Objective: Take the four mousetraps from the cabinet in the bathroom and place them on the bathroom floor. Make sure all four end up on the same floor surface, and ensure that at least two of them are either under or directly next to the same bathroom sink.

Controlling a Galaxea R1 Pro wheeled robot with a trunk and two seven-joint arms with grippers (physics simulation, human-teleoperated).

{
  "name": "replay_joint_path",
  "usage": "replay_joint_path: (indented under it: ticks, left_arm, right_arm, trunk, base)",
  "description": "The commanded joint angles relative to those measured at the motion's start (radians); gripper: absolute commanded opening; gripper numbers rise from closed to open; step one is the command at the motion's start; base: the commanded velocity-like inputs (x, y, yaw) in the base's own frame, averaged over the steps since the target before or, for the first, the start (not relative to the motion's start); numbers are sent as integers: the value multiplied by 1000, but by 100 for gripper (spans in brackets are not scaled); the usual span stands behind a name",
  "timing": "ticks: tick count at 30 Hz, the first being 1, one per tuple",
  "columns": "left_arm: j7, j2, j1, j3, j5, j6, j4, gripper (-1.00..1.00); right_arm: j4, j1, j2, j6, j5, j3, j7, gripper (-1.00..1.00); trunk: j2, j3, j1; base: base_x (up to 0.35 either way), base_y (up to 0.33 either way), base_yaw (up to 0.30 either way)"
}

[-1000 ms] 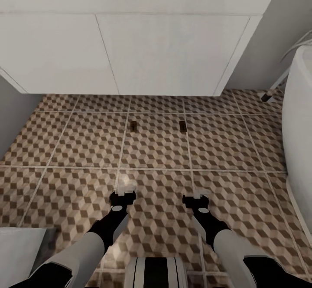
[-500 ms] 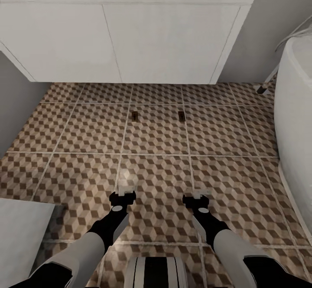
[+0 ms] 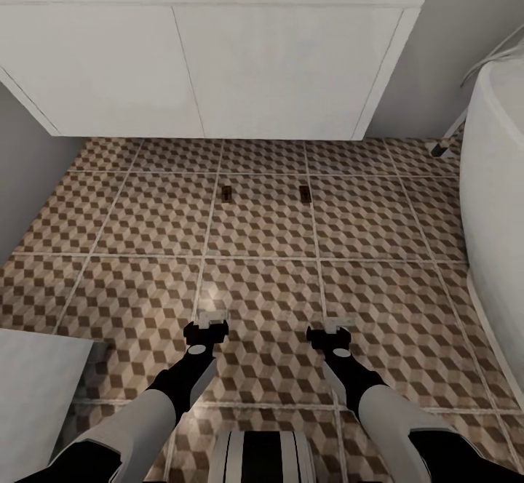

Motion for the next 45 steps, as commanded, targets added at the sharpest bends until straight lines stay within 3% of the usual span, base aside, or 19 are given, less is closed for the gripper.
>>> replay_joint_path:
  ticks: [1,6,23,30,45]
  left_arm:
    - [6,1,-1,-8,11,-4,1,100]
    - [6,1,-1,-8,11,-4,1,100]
    - [4,1,-1,-6,11,-3,2,100]
    - [3,0,-1,-7,10,-4,3,100]
    - [3,1,-1,-7,11,-3,2,100]
  right_arm:
    - [1,-1,1,-2,7,-2,-4,100]
    - [1,0,1,-2,7,-2,-4,100]
    - [1,0,2,-2,7,-1,-4,100]
    - [1,0,2,-2,8,0,-4,100]
    - [0,-1,2,-2,9,1,-4,100]
  trunk:
    - [0,-1,0]
    - [0,-1,0]
    - [4,65,-8]
    - [4,65,-8]
    - [7,123,-15]
  base:
    - [-3,0,0]
    - [-1,0,0]
    - [0,0,0]
    - [0,0,0]
    - [0,0,0]
